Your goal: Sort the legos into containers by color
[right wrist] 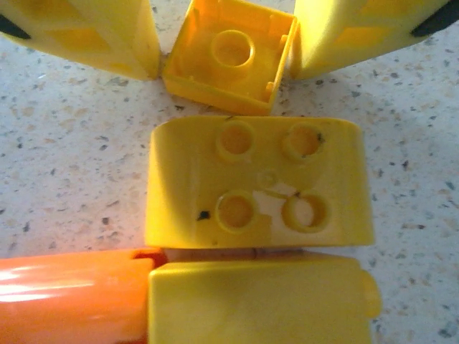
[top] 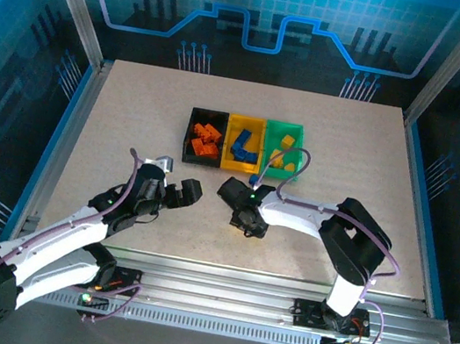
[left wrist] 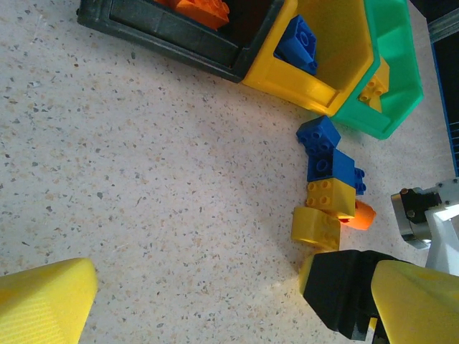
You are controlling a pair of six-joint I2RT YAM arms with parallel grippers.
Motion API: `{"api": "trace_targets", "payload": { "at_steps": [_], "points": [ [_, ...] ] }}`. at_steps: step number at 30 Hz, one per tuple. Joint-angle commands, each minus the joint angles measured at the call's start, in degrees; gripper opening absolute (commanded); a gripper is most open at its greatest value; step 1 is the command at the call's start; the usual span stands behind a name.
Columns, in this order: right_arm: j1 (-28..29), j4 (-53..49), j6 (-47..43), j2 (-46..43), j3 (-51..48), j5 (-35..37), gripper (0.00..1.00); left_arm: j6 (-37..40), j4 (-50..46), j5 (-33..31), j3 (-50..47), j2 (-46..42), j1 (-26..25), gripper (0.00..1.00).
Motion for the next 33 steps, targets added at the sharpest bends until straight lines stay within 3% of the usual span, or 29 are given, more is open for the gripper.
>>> {"api": "trace_targets", "payload": {
  "at_steps": [1, 9, 16, 21, 24, 28, 33],
  "points": [
    [-0.6, 1.56, 0.13, 0.32, -1.82, -1.16, 0.46, 0.4, 0.49, -0.78, -0.51, -0.77, -0.38, 0.99],
    [-1.52, 4.69, -8.94, -5.33, -4.99, -2.11, 0.36, 0.28, -0.05, -0.19, -0.03, -0.6, -0.37, 0.99],
    [-2.0, 4.63, -21.04, -18.48, -7.99, -2.13, 0.35, -0.84, 0.2, 0.56, -0.78, -0.03, -0.31, 0.99],
    [-10.75, 4.36, -28.98, -24.48, -5.02, -4.88, 0.36, -1.47, 1.31, 0.61, -2.24, 0.22, -0.38, 0.99],
    [-18.23, 4.47, -32.88, -22.02, 0.13, -7.56, 0.37, -1.8, 1.53, 1.14, -2.38, 0.98, -0.39, 0.99],
    [-25.42, 3.16, -36.41, -11.63, 10.58, -9.58, 0.37, -2.51, 1.59, 1.84, -2.36, 1.55, -0.56, 0.99],
    [-29.05, -2.03, -37.99, 2.23, 24.59, -8.58, 0.37, -3.06, 0.68, 2.05, -2.19, 1.09, -0.81, 0.99]
  ]
}}
